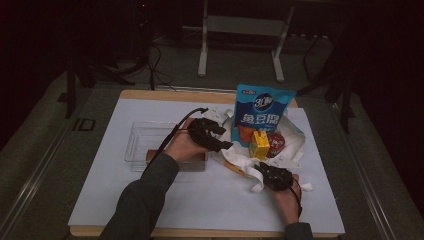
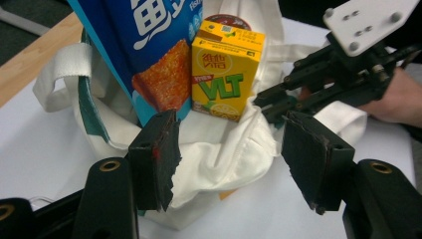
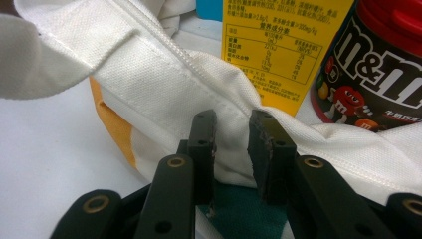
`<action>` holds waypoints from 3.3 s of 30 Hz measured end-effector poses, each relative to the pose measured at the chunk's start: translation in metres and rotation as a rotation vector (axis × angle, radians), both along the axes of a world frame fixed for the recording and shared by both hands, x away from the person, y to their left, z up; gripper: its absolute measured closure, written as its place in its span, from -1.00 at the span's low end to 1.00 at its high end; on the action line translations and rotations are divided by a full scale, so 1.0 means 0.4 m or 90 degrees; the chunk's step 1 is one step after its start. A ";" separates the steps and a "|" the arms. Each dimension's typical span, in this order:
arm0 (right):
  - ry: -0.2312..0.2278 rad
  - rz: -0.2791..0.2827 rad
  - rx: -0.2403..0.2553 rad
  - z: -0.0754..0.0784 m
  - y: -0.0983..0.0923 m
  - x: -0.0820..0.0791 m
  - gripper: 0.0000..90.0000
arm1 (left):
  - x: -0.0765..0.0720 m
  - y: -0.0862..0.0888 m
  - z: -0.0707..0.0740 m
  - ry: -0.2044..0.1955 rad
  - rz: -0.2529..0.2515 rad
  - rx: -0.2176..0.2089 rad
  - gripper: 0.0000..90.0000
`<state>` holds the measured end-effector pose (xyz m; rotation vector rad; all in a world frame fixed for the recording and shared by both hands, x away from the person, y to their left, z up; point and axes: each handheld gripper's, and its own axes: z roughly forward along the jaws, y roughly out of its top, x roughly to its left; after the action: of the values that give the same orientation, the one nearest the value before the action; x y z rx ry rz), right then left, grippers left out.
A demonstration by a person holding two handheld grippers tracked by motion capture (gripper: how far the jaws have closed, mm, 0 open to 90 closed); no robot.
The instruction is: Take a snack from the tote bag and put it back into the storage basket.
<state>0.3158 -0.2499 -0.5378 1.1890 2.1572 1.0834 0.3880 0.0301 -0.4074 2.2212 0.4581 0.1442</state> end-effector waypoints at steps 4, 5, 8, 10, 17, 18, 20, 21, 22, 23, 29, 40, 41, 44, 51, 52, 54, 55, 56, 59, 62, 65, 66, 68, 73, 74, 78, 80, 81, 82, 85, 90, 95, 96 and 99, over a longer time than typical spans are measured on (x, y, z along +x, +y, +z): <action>0.000 0.000 0.000 0.000 0.000 0.000 0.61 | 0.001 -0.018 -0.005 -0.010 0.009 -0.005 -0.13; 0.000 0.000 0.000 0.000 0.000 0.000 0.61 | 0.002 -0.023 -0.005 -0.015 0.010 -0.002 -0.14; 0.000 -0.001 0.000 0.000 0.000 0.000 0.60 | 0.003 -0.042 -0.010 -0.023 0.015 0.010 -0.13; 0.000 -0.001 -0.001 0.000 0.001 -0.001 0.59 | 0.005 -0.054 -0.015 -0.021 0.014 0.010 -0.12; 0.000 0.000 0.001 0.001 -0.001 0.000 0.58 | 0.015 -0.087 -0.032 -0.019 0.028 0.004 -0.12; 0.001 0.001 0.004 0.001 -0.002 0.001 0.57 | 0.016 -0.090 -0.034 -0.017 0.031 0.004 -0.12; 0.002 0.003 0.008 0.001 -0.003 0.001 0.56 | 0.020 -0.093 -0.035 -0.020 0.033 0.002 -0.12; 0.003 0.003 0.008 0.001 -0.003 0.001 0.56 | 0.021 -0.095 -0.036 -0.022 0.035 0.003 -0.12; 0.004 0.004 0.008 0.002 -0.004 0.000 0.55 | 0.022 -0.097 -0.038 -0.021 0.038 -0.001 -0.12; 0.005 0.004 0.009 0.002 -0.005 -0.001 0.54 | 0.024 -0.099 -0.041 -0.020 0.038 -0.005 -0.11; 0.015 0.013 0.026 0.004 -0.016 -0.002 0.50 | 0.030 -0.114 -0.053 -0.018 0.039 0.000 -0.11; 0.023 0.023 0.032 0.003 -0.024 -0.005 0.41 | 0.041 -0.140 -0.071 -0.027 0.038 0.007 -0.15; 0.023 0.022 0.033 0.003 -0.024 -0.005 0.41 | 0.042 -0.143 -0.073 -0.024 0.035 0.004 -0.15; 0.027 0.022 0.037 0.003 -0.026 -0.004 0.40 | 0.046 -0.154 -0.079 -0.024 0.028 0.003 -0.17; 0.022 0.020 0.034 0.002 -0.024 -0.006 0.38 | 0.055 -0.191 -0.085 -0.018 0.006 0.015 -0.28; 0.022 0.020 0.033 0.001 -0.024 -0.006 0.38 | 0.057 -0.196 -0.086 -0.019 0.003 0.016 -0.30; 0.022 0.020 0.033 0.001 -0.024 -0.006 0.38 | 0.059 -0.205 -0.088 -0.020 0.003 0.018 -0.35; 0.022 0.020 0.034 0.001 -0.024 -0.006 0.38 | 0.060 -0.209 -0.089 -0.017 -0.001 0.017 -0.36; 0.022 0.020 0.033 0.001 -0.024 -0.006 0.38 | 0.062 -0.212 -0.090 -0.021 -0.002 0.022 -0.37; 0.023 0.020 0.035 0.001 -0.025 -0.005 0.38 | 0.070 -0.225 -0.093 -0.015 0.000 0.024 -0.45; 0.023 0.020 0.035 0.001 -0.025 -0.005 0.38 | 0.078 -0.234 -0.095 -0.012 -0.006 0.016 -0.48; 0.023 0.020 0.036 0.001 -0.025 -0.005 0.38 | 0.087 -0.242 -0.101 -0.007 -0.011 0.023 -0.52; 0.023 0.020 0.036 0.001 -0.026 -0.005 0.38 | 0.091 -0.246 -0.104 -0.005 -0.005 0.029 -0.52; 0.024 0.020 0.037 0.001 -0.026 -0.005 0.38 | 0.095 -0.248 -0.107 -0.004 -0.002 0.034 -0.58; 0.024 0.019 0.039 0.001 -0.026 -0.005 0.38 | 0.108 -0.263 -0.127 0.018 -0.007 0.030 -0.62; 0.023 0.019 0.039 0.001 -0.026 -0.005 0.38 | 0.109 -0.266 -0.130 0.020 -0.008 0.032 -0.63; 0.022 0.020 0.039 0.001 -0.026 -0.005 0.38 | 0.109 -0.279 -0.137 0.023 -0.017 0.038 -0.65; 0.022 0.019 0.039 0.001 -0.026 -0.005 0.38 | 0.108 -0.286 -0.139 0.019 -0.016 0.043 -0.65; 0.021 0.019 0.039 0.001 -0.026 -0.005 0.38 | 0.109 -0.289 -0.140 0.019 -0.018 0.043 -0.65; 0.021 0.020 0.038 0.001 -0.026 -0.005 0.38 | 0.109 -0.293 -0.141 0.016 -0.019 0.048 -0.65; 0.021 0.020 0.038 0.001 -0.026 -0.006 0.38 | 0.105 -0.308 -0.148 0.010 -0.011 0.059 -0.56; 0.021 0.020 0.038 0.001 -0.026 -0.006 0.38 | 0.099 -0.322 -0.156 -0.023 -0.011 0.087 -0.51; 0.021 0.020 0.037 0.001 -0.026 -0.006 0.38 | 0.099 -0.328 -0.157 -0.028 -0.016 0.102 -0.50; 0.021 0.020 0.038 0.001 -0.026 -0.006 0.38 | 0.100 -0.328 -0.158 -0.027 -0.017 0.102 -0.50; 0.021 0.020 0.037 0.001 -0.026 -0.006 0.38 | 0.100 -0.326 -0.157 -0.026 -0.021 0.105 -0.48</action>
<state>0.3134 -0.2602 -0.5376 1.2110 2.1903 1.1547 0.4280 -0.1003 -0.4703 2.3806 0.3996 0.2168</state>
